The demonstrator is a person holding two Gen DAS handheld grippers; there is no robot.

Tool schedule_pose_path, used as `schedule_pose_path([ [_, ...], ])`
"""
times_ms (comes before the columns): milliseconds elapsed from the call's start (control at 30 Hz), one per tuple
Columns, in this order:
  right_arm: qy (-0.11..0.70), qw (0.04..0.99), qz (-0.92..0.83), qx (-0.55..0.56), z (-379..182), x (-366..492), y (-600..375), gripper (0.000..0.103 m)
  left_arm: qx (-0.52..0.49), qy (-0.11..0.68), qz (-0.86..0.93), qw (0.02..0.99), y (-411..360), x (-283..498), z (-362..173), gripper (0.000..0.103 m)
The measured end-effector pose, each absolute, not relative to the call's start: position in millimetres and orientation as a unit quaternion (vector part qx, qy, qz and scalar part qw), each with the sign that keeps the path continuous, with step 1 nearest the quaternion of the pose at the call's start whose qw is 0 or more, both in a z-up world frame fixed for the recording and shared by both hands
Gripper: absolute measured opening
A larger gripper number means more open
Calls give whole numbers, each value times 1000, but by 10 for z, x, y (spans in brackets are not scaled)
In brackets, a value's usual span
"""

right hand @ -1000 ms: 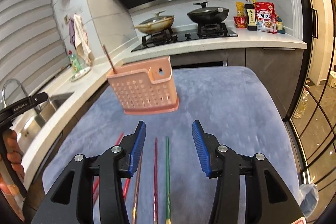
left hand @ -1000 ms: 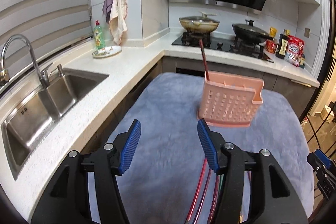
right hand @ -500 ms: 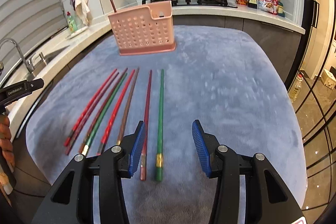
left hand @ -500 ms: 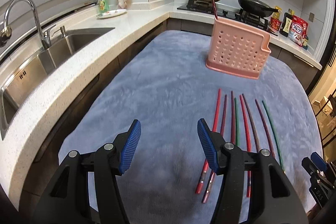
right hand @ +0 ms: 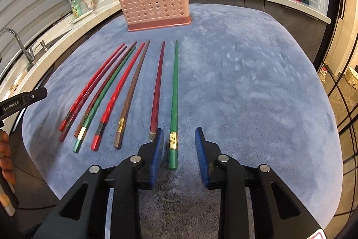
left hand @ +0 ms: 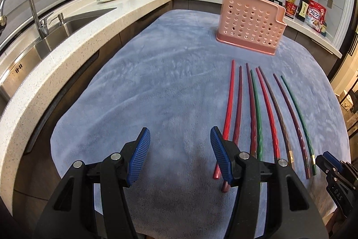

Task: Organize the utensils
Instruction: 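Move both open tools back toward the row of chopsticks, then grasp a green chopstick with the right tool while the left tool grasps a red chopstick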

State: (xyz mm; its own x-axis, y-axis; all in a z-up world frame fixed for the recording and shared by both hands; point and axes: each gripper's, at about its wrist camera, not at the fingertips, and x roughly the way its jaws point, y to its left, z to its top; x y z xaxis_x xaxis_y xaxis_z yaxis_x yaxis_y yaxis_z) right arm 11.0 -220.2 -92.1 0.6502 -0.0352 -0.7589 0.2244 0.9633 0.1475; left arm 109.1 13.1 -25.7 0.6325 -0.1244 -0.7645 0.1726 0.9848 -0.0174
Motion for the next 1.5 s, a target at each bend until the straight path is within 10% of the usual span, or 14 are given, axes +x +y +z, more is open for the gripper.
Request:
schedule_pose_path([
  [1500,427,894,-65,123,-1071,149,-2222,7,20,479,-115,870,-68,1071,-713,47],
])
